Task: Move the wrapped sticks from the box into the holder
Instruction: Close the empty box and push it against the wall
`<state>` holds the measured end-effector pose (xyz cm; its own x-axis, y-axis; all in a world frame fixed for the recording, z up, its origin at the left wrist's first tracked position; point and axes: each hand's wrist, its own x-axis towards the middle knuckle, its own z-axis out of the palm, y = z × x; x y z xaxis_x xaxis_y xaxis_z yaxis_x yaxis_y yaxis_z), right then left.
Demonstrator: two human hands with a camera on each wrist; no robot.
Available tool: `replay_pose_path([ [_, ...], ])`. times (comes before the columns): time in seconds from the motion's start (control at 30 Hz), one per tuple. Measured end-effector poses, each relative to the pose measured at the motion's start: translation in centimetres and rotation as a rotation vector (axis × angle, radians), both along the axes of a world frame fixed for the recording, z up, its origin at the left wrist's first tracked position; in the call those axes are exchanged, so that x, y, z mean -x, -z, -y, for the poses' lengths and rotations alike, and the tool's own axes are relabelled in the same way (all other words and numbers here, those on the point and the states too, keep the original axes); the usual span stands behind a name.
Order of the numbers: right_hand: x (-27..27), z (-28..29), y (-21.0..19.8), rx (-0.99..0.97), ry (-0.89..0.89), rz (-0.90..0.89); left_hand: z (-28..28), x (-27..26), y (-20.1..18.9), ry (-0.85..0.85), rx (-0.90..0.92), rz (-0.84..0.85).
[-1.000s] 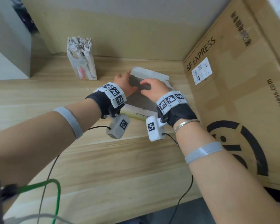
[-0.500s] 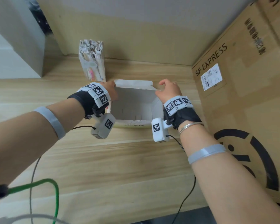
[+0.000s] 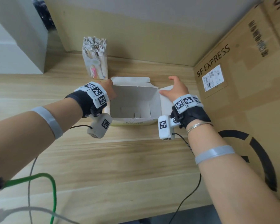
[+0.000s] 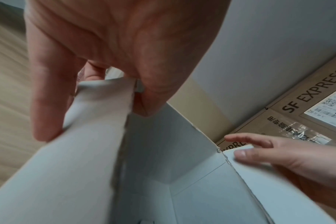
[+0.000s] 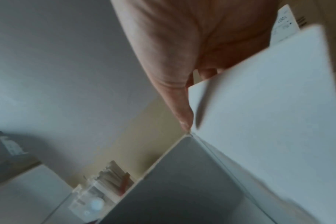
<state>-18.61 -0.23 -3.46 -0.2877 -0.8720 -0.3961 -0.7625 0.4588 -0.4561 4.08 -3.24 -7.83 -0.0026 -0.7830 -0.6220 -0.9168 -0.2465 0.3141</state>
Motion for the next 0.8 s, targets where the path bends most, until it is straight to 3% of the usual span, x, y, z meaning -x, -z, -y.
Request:
replay_pose_path([
  [0.23, -1.3, -0.1, 0.0, -0.081, -0.044, 0.120, -0.4, 0.3, -0.7, 0.032, -0.006, 0.068],
  [0.4, -1.5, -0.2, 1.6, -0.103, -0.041, 0.037, -0.4, -0.3, -1.0, 0.036, 0.016, 0.084],
  [0.63, -1.5, 0.4, 2.6, -0.113, -0.022, 0.062, -0.3, -1.4, -4.3, -0.045, 0.181, -0.075],
  [0.8, -1.8, 0.4, 2.8, -0.109, -0.035, 0.005, -0.8, -0.6, -5.6, -0.186, 0.088, -0.272],
])
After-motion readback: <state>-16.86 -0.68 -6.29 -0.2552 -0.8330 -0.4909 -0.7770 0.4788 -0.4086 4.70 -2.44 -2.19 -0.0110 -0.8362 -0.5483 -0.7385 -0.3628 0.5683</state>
